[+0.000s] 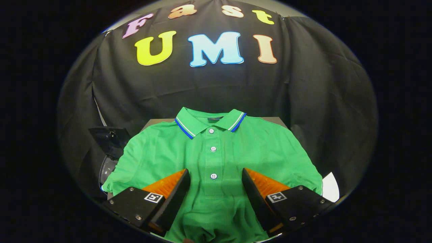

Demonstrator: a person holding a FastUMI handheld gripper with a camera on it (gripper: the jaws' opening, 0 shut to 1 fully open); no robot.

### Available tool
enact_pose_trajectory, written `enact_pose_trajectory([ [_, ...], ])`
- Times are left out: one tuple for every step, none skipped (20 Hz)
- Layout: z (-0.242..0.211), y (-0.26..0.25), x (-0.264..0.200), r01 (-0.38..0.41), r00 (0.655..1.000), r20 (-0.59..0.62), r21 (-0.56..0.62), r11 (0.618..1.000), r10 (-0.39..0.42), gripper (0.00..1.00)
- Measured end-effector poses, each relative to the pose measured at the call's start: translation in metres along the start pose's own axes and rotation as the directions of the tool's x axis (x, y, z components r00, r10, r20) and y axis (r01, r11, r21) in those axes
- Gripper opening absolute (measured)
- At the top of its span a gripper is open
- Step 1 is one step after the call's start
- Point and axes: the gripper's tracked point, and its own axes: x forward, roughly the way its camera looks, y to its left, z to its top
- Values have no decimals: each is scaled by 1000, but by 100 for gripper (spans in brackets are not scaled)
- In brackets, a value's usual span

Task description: Put the clothes into the washing machine and then close the washing machine lid.

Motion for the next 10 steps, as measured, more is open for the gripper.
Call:
enact_pose_trajectory([
  [-1,1,1,4,1000,5,3,1000,-4,96],
  [-2,-1,-2,15,1000,11,15,1000,-15,96],
  [-1,-2,0,32,999,18,25,999,-33,95],
  [-2,-5,0,41,999,26,34,999,-42,85],
  [-1,-5,2,44,998,34,38,998,-45,75],
  [-2,-3,1,38,999,32,37,999,-39,65],
  [-2,-2,1,32,999,25,26,999,-33,60],
  [-4,-2,1,24,1000,4,13,1000,-24,53],
  [-3,-3,0,31,999,-15,2,1000,-31,50],
  [-2,-5,1,53,998,-24,-3,999,-53,38],
])
